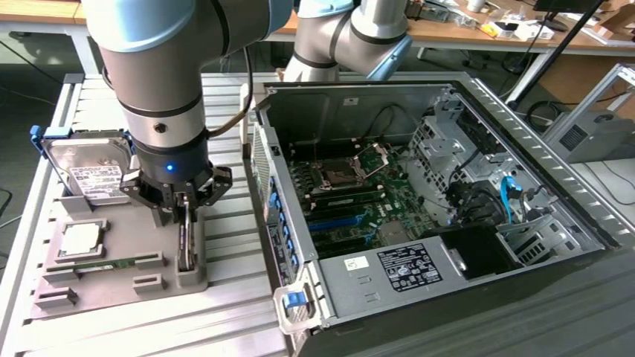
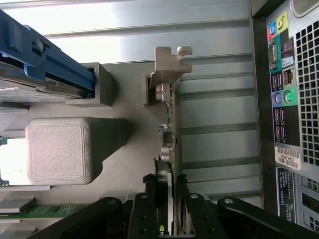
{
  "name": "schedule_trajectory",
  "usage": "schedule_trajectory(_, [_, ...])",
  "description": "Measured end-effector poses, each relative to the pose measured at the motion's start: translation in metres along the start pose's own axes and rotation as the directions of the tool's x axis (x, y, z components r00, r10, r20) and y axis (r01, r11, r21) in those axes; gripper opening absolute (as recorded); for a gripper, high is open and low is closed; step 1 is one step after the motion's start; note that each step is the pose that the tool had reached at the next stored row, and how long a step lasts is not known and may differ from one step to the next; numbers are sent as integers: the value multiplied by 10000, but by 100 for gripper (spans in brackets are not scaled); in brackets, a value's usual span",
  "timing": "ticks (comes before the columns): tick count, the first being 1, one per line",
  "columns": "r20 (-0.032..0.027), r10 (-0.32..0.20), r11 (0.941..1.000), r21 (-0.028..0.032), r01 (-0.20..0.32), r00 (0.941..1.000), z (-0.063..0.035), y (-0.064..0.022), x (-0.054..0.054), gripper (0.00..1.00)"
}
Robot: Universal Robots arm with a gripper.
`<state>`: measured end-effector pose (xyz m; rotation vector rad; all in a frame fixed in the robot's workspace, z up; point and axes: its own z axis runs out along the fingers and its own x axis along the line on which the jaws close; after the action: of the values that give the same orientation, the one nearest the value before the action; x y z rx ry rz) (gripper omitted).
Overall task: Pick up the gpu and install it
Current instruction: 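Pick up the gpu and move the gpu toward the slot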
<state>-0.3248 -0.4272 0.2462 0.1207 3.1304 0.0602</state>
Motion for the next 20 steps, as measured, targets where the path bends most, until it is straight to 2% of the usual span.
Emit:
schedule_trajectory(9, [0,0,10000,0,0,10000,-42,2,-1,27])
schedule_trajectory(20, [0,0,10000,0,0,10000,-256,10,-2,27])
